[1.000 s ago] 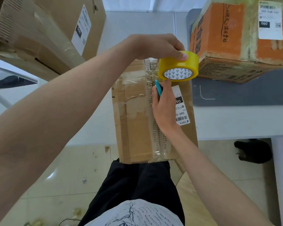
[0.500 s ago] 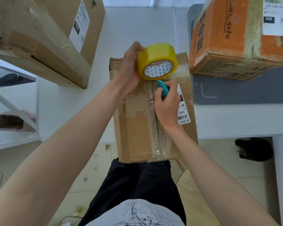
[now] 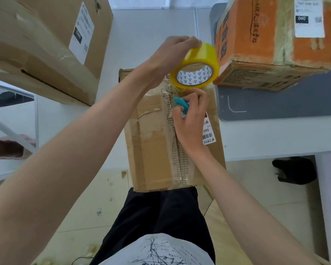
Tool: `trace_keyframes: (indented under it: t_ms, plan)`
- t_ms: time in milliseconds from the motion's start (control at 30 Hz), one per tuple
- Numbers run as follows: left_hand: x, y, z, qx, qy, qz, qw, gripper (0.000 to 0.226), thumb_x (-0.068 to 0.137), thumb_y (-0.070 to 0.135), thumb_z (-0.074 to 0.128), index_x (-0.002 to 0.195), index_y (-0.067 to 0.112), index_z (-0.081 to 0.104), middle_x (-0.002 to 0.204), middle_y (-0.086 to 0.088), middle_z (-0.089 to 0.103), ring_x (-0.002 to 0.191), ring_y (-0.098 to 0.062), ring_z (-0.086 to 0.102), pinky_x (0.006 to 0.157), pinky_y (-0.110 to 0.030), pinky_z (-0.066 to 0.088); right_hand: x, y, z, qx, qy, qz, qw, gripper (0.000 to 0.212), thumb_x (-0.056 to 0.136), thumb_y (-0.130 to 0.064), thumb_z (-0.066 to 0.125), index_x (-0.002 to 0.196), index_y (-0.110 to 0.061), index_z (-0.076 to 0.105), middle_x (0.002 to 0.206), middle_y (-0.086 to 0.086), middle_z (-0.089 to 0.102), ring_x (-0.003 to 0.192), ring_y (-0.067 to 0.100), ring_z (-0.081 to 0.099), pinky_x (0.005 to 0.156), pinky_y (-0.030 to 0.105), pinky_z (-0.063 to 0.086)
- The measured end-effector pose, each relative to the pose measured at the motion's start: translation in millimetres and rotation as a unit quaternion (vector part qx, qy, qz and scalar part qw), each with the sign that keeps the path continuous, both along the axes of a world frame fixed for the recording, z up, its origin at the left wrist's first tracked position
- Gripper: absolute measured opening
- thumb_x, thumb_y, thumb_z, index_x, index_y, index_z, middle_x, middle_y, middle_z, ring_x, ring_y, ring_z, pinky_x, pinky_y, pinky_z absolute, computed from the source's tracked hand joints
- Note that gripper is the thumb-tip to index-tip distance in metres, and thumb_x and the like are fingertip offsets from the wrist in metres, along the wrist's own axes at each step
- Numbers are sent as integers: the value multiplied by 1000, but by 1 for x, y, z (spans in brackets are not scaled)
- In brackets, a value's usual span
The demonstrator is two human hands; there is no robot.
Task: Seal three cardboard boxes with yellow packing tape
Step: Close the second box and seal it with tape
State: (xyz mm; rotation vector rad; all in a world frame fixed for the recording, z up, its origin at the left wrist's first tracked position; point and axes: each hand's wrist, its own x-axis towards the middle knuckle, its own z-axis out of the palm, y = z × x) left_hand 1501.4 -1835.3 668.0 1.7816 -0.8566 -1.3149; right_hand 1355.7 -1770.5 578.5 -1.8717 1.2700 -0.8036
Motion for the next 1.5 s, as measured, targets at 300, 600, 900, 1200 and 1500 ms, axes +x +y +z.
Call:
trace_keyframes:
  t_ms: [300, 600, 900, 1200, 1500]
  plan:
    - [4, 0, -7, -1, 47, 71, 996, 15, 94, 37, 57, 88, 27, 66, 102, 0, 60, 97, -23, 63, 84, -36, 50, -14, 6, -5, -58, 147, 96, 983, 9, 90, -14, 56, 95, -8, 51, 155, 22, 37, 150, 31, 25, 124, 51, 21]
    - [8, 21, -13, -15, 134, 137, 981, 41, 61, 47, 66, 88, 17, 57, 87, -8, 59, 78, -25, 62, 72, -38, 48, -12, 3, -11, -48, 195, 103, 974, 13, 92, -21, 54, 97, -9, 55, 159, 17, 37, 154, 30, 16, 126, 41, 6]
    - [47, 20, 3, -48, 132, 173, 975, 22, 93, 34, 51, 76, 20, 47, 59, 7, 42, 58, -11, 43, 63, -28, 40, -10, 3, -12, -29, 181, 118, 976, 8, 93, -18, 49, 94, -10, 51, 167, 16, 19, 156, 31, 9, 128, 43, 2]
    - [15, -1, 26, -34, 24, 17, 999, 20, 104, 35, 53, 116, 22, 61, 99, 9, 66, 74, 2, 68, 71, -17, 50, -17, 7, 1, 2, 26, 40, 999, 18, 107, -21, 45, 118, -9, 53, 110, 2, 57, 101, 19, 54, 89, 46, 49]
    - [-1, -8, 34, -10, -75, -77, 994, 29, 104, 44, 50, 97, 17, 59, 91, 3, 60, 79, -6, 62, 71, -13, 47, 15, -17, 13, -106, 53, 20, 993, 24, 101, -25, 59, 101, -1, 56, 79, 9, 63, 59, 18, 53, 53, 26, 41]
